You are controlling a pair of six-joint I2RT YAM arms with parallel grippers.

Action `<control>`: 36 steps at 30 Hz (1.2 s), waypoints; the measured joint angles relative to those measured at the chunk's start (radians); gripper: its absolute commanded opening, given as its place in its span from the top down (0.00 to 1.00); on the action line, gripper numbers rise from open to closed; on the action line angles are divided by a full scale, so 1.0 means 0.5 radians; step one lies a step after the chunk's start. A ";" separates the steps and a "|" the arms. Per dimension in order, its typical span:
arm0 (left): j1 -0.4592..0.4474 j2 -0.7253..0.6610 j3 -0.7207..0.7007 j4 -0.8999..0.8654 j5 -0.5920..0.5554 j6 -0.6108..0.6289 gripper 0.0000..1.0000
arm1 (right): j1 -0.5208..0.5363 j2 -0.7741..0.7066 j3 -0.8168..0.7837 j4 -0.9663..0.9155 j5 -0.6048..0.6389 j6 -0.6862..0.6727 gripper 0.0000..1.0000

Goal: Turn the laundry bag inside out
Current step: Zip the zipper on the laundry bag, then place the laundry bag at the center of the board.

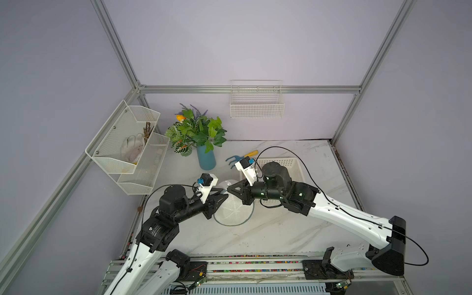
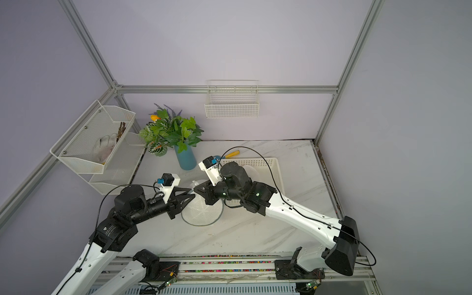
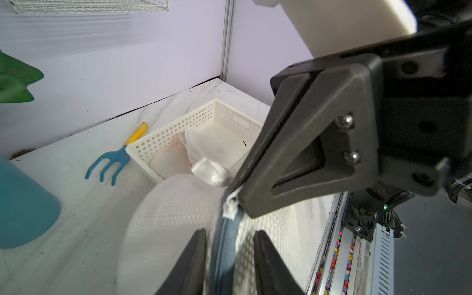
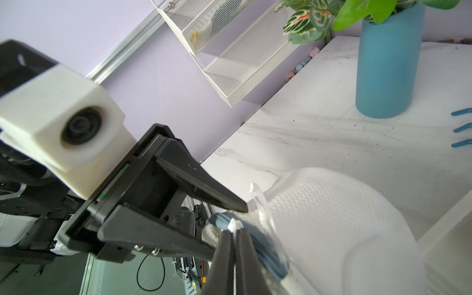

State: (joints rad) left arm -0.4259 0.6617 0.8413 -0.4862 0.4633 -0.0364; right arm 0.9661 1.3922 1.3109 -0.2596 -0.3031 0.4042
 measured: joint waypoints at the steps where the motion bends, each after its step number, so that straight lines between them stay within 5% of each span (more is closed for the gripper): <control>1: 0.000 0.000 0.000 -0.005 0.000 -0.001 0.77 | 0.000 0.000 0.000 0.000 0.004 -0.001 1.00; 9: 0.000 0.004 0.000 -0.017 -0.006 0.006 0.99 | 0.001 -0.001 0.000 -0.002 0.068 -0.001 1.00; 24: 0.000 0.002 0.000 -0.018 -0.008 0.006 1.00 | -0.005 -0.006 -0.002 -0.065 0.269 0.095 1.00; 28: 0.000 0.003 0.000 -0.016 -0.060 -0.050 1.00 | -0.014 -0.006 -0.002 -0.059 0.260 0.117 0.46; 32: 0.002 0.008 -0.040 0.038 -0.130 -0.136 1.00 | -0.052 -0.014 -0.018 -0.016 0.268 0.165 0.28; 36: 0.041 0.035 -0.175 0.201 -0.157 -0.307 1.00 | -0.202 -0.132 -0.218 0.063 0.296 0.303 0.27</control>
State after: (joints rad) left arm -0.4053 0.6792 0.7540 -0.3859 0.3847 -0.1898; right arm 0.8650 1.3262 1.2018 -0.2279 -0.1551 0.5556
